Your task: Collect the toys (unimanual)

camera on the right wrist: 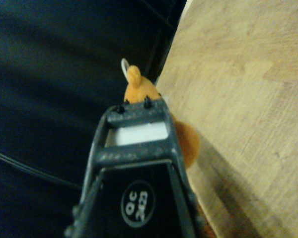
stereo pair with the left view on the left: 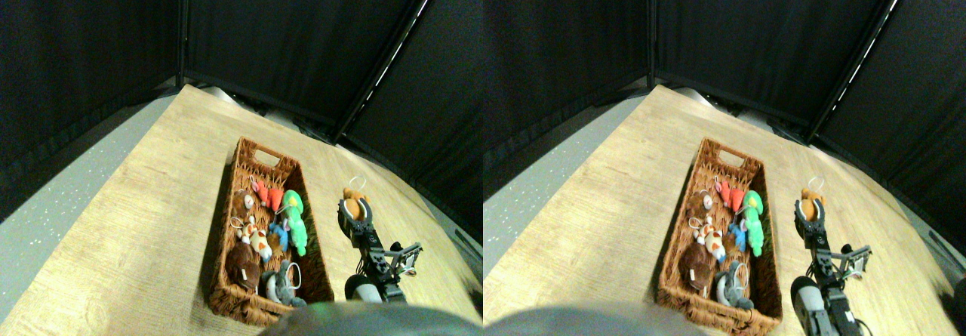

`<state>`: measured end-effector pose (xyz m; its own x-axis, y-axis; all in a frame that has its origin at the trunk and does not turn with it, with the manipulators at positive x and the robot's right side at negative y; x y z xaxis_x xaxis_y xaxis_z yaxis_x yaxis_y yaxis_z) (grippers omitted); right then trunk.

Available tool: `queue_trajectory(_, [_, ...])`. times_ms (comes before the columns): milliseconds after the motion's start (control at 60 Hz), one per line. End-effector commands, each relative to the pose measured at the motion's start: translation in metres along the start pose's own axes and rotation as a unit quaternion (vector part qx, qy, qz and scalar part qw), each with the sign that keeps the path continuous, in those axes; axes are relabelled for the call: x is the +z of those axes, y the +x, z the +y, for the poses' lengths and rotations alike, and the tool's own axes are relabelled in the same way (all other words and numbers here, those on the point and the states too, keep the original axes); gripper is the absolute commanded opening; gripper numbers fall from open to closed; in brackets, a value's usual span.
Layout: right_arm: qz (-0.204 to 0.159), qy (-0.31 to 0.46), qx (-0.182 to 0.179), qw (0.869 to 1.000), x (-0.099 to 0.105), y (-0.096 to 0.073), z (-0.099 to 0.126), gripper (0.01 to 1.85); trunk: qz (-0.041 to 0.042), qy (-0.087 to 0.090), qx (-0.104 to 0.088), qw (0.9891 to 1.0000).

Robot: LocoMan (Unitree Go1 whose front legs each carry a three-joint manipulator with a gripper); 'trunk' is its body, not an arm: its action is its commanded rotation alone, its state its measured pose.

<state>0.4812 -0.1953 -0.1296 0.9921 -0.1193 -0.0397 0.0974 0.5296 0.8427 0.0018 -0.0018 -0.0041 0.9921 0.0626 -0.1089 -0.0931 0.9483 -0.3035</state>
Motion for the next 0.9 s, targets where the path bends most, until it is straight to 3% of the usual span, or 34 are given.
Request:
queue_trajectory(17, [0.014, 0.031, 0.016, 0.999, -0.003, 0.0, 0.013, 0.06, -0.0142, -0.012, 0.005, 0.9998])
queue_trajectory(167, [0.04, 0.02, 0.024, 0.999, -0.012, 0.002, 0.03, 0.06, -0.0206, -0.022, 0.014, 0.9995])
queue_trajectory(233, [0.074, 0.015, 0.041, 0.996, -0.017, 0.004, 0.036, 0.06, -0.0224, -0.025, 0.017, 0.9993])
queue_trajectory(333, [0.094, 0.011, 0.053, 0.994, -0.024, 0.006, 0.045, 0.06, -0.0242, -0.032, 0.023, 0.9989])
queue_trajectory(717, [0.122, 0.009, 0.056, 0.991, -0.056, 0.005, 0.069, 0.06, -0.0315, -0.055, 0.047, 0.9969])
queue_trajectory(783, [0.13, 0.018, 0.054, 0.99, -0.061, 0.005, 0.072, 0.06, -0.032, -0.058, 0.05, 0.9966])
queue_trajectory(800, [0.15, 0.016, 0.062, 0.987, -0.064, 0.005, 0.073, 0.06, -0.032, -0.059, 0.052, 0.9964])
queue_trajectory(900, [0.153, 0.013, 0.062, 0.986, -0.071, 0.004, 0.077, 0.06, -0.0335, -0.065, 0.055, 0.9958])
